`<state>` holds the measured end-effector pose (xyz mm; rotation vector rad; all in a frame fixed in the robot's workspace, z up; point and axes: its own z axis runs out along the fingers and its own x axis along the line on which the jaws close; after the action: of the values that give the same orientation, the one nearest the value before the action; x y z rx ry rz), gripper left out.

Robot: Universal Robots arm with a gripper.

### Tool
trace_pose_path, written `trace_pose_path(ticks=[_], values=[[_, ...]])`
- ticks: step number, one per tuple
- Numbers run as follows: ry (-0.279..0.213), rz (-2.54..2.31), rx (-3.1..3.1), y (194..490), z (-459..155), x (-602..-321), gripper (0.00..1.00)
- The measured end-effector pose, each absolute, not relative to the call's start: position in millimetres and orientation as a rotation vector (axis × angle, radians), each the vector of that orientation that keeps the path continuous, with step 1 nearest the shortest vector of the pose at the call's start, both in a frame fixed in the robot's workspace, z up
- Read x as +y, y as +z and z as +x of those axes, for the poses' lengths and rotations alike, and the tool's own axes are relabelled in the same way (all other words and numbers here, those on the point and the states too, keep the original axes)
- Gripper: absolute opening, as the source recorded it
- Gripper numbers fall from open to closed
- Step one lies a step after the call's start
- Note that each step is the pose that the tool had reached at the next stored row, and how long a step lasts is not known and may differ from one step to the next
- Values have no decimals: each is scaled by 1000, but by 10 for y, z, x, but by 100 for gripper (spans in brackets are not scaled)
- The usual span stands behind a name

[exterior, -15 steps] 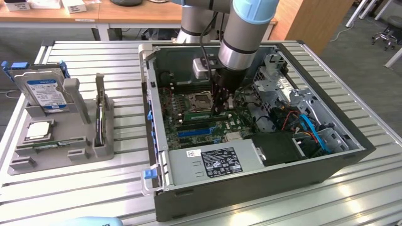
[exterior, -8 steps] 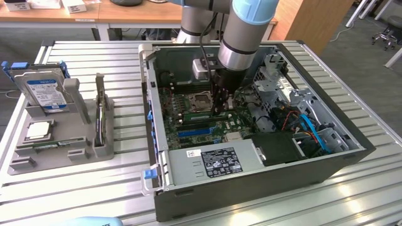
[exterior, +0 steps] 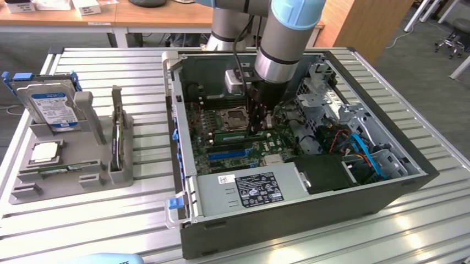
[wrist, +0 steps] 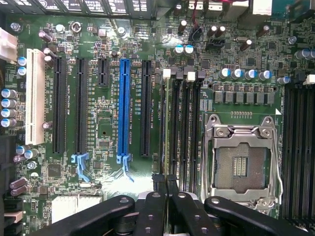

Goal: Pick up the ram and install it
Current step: 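Insert the ram into the slot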

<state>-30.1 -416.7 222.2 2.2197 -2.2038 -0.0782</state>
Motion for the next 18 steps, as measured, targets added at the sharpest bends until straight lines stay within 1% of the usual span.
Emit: trace_pose_path(ticks=[8,10,11,18], values=[[-78,2220,-2204,2221,-301,-4167,12],[-78,2220,-2204,2220,-300,-4166,13],[-78,2220,-2204,2220,-301,-4166,19],[-78,2219,-2204,2233,-301,-4167,19]])
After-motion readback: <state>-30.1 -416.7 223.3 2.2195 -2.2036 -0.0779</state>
